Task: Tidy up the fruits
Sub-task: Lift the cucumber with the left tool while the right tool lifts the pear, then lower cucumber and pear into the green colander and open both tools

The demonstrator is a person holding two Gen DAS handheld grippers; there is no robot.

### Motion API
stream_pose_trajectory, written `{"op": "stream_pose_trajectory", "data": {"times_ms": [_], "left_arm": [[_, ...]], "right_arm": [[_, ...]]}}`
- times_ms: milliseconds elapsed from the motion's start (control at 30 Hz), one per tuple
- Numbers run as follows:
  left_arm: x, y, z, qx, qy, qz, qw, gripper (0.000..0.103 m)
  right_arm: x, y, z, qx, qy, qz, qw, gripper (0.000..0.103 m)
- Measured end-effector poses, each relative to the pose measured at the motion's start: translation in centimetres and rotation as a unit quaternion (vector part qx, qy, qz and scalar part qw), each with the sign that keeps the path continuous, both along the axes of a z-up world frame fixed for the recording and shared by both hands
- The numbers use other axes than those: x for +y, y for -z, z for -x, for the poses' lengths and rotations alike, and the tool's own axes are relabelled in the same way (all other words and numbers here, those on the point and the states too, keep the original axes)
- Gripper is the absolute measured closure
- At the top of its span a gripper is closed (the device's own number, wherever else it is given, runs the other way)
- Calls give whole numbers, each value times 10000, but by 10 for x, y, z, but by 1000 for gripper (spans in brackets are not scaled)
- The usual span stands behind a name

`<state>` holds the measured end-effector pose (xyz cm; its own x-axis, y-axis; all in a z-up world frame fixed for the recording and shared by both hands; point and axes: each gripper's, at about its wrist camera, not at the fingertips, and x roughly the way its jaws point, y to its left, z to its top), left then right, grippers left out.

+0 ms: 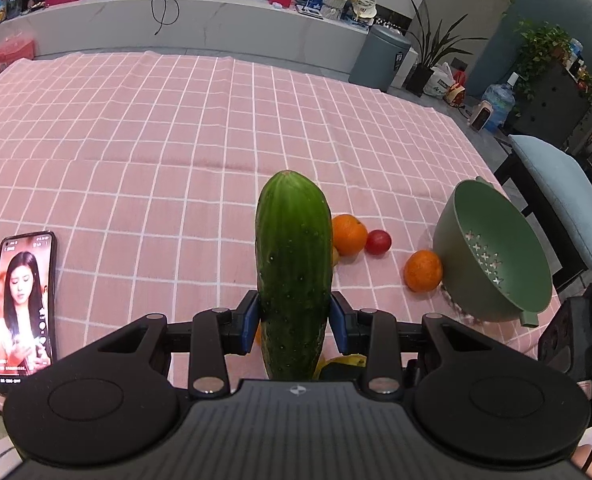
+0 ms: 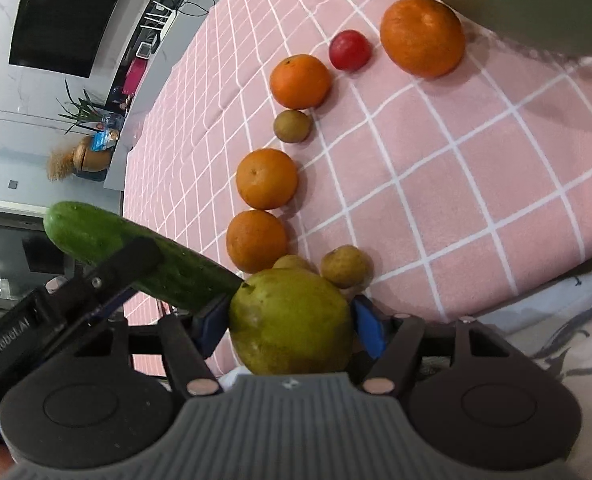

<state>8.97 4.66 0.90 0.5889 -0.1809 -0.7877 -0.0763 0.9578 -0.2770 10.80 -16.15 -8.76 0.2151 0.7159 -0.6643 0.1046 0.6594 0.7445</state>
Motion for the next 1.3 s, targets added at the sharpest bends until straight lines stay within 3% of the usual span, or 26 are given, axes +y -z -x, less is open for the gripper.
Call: {"op": "stream_pose_trajectory", "data": {"times_ms": [300,633,867,1067,1300], "left_arm": [[9,-2,2,6,-78,42,10000,62],[-5,-26,-8,-356,82,-63,9993,62],[-31,-49,-28,-642,320,-11,9974,62],[-72,-70,-52,-952,749,152,9925,62],[-122,-79,-84,-1177,1178,424,9851,62]], "right_arm": [[5,-10,5,-238,-87,191,9995,41],[-8,-55,4,-889,-6,248,9957,41],[-43,-84,-6,-1278,334,315,9907,41],[-89,-118,-24,-1820,639,745,9784,41],[-130,-142,-53,-2355,658,1731,9541,40]]}}
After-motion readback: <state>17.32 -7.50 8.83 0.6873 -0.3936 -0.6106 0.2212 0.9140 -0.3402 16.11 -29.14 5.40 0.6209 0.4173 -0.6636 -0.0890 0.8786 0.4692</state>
